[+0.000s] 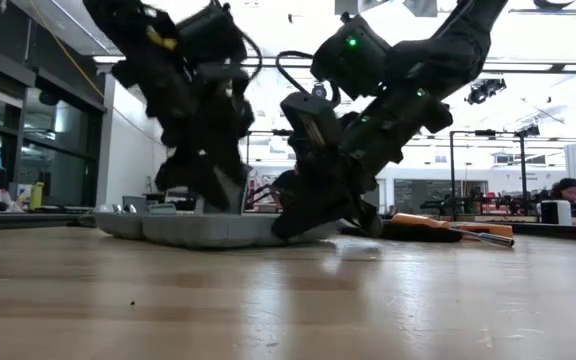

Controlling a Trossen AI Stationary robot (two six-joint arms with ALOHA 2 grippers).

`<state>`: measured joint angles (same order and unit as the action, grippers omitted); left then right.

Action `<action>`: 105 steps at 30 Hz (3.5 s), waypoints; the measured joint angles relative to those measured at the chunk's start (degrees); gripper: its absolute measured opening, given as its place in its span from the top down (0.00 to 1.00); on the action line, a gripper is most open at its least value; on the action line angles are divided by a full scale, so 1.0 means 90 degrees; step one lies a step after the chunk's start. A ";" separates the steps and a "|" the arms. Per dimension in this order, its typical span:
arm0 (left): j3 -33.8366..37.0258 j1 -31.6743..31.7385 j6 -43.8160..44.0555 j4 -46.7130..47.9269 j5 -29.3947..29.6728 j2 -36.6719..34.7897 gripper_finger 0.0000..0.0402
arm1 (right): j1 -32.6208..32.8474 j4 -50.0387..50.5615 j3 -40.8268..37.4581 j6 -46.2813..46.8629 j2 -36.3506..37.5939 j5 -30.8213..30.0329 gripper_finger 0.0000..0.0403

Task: Prefit tool cases
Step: Remove the yellow hammer from the gray toolbox

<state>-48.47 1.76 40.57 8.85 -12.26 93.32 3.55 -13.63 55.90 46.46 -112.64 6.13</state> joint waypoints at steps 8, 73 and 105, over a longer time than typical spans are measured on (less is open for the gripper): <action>0.0010 -0.0217 -0.0137 0.0983 0.0649 -0.0065 0.49 | -0.0075 -0.0002 0.0007 0.0002 0.0002 0.0005 1.00; 0.0015 0.0129 -0.0601 0.0247 -0.0259 0.0196 0.49 | -0.1260 0.1406 0.0010 -0.1831 0.1382 0.0366 1.00; 0.1460 -0.0334 0.0931 0.2388 0.1672 -0.1822 0.61 | -0.1108 0.1680 0.0993 -0.1883 -0.0270 0.1799 1.00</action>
<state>-35.33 -1.25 48.94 30.34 2.79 76.92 -6.42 1.49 64.84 29.51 -115.07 22.32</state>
